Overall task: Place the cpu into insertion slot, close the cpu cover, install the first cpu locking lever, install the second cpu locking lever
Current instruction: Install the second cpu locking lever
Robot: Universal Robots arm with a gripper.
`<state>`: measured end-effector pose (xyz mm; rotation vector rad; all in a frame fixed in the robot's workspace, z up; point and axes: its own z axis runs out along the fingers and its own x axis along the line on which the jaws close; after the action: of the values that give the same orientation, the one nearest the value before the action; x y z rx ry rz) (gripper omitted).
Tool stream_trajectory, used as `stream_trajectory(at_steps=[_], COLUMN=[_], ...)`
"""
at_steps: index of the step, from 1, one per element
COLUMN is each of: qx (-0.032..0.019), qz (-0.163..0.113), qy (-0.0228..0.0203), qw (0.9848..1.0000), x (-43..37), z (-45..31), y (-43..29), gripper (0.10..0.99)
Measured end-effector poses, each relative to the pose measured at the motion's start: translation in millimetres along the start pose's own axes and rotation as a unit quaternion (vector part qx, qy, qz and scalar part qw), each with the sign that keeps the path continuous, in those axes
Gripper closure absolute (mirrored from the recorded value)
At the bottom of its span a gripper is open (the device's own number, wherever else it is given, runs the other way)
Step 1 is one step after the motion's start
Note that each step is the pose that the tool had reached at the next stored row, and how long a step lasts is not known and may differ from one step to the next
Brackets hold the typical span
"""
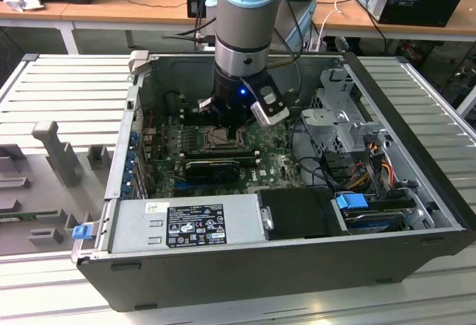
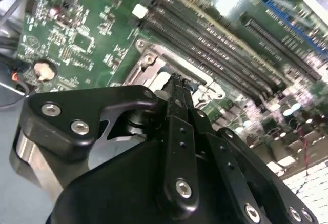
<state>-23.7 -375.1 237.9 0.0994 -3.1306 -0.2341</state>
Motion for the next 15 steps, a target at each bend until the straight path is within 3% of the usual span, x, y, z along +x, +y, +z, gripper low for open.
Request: stream_trajectory(at_steps=[6, 10, 13, 15], qx=[-0.001, -0.0016, -0.0059, -0.0169], qz=[-0.002, -0.003, -0.003, -0.003], qy=[0.0003, 0.0006, 0.0004, -0.0003], qw=[1.0, 1.0, 1.0, 0.9999], x=[22.2, 25.9, 35.1, 38.9], z=[3.5, 10.9, 14.4, 15.2], y=[-4.3, -6.7, -9.2, -13.3], gripper=[0.98, 0.98, 0.98, 0.98])
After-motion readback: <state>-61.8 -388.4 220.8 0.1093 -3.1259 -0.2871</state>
